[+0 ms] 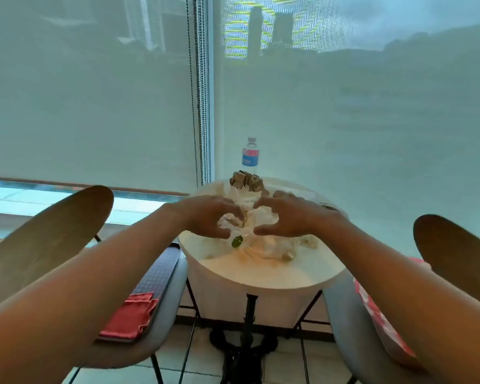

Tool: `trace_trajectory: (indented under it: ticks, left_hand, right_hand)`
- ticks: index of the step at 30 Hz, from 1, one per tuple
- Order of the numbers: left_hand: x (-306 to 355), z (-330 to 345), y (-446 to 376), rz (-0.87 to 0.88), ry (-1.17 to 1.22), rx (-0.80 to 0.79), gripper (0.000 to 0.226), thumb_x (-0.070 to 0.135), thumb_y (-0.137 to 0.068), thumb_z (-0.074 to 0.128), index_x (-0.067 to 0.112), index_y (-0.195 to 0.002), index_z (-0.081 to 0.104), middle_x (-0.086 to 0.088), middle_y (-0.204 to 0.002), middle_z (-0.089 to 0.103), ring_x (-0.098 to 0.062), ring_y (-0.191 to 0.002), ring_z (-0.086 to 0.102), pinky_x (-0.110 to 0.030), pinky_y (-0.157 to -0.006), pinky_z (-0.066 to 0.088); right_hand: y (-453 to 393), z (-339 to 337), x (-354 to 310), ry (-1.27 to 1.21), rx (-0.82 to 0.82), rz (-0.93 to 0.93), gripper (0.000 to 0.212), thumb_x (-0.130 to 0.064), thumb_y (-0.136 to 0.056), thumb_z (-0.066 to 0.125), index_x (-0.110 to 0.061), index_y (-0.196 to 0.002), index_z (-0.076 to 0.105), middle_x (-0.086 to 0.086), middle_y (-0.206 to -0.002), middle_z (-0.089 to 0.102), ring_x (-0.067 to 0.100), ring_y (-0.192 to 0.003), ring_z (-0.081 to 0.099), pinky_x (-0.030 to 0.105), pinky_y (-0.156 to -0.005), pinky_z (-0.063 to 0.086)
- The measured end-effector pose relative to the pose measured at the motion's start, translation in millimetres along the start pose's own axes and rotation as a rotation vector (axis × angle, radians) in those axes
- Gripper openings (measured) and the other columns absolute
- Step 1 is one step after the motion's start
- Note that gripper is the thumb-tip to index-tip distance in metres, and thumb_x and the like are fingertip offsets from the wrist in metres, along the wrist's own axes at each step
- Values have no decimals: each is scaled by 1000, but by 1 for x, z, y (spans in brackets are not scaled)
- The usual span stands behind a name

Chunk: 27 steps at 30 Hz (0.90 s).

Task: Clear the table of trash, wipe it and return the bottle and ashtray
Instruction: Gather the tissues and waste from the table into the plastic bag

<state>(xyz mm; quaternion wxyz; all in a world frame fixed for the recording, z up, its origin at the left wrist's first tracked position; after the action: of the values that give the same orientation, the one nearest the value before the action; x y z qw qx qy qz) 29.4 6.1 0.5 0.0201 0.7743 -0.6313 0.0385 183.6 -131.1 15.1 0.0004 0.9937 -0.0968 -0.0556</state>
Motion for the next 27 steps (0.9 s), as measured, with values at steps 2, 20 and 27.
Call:
trace_trajectory:
  ticks: [2,20,27]
  left_hand:
    - [-5,3,-1,19,-32,-48,47,41,-86,70,42,-130,55,15,-137,53,-9,-123,48,-27,-92,37]
    - [-35,22,-24,280,-218,-11,55,53,-80,72,39,-131,57,13,-133,59,-12,-130,42,-35,-113,23]
    - [-41,18,-22,282,-183,18,56,59,-80,68,39,-131,57,15,-132,60,-10,-131,41,-33,-113,19]
  right_hand:
    - [-5,6,-4,36,-9,17,68,-71,-82,63,-44,-141,43,1,-147,46,20,-126,50,41,-101,45]
    - [-46,38,-15,-2,-20,148,38,-36,-94,59,-33,-132,58,2,-133,53,23,-117,54,37,-95,46]
    - [-52,35,-5,-46,77,104,16,-15,-94,57,-19,-107,66,3,-111,62,18,-98,56,31,-81,46]
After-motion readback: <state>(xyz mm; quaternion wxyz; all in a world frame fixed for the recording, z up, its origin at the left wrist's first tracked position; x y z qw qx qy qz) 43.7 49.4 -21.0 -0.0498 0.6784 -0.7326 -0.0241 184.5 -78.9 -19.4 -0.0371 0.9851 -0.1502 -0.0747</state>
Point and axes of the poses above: each hand's wrist, its own y-axis away from the middle knuckle, its own z-axis out of the palm, x = y × z, the point moved 3 cm from there along -y, towards the middle knuckle
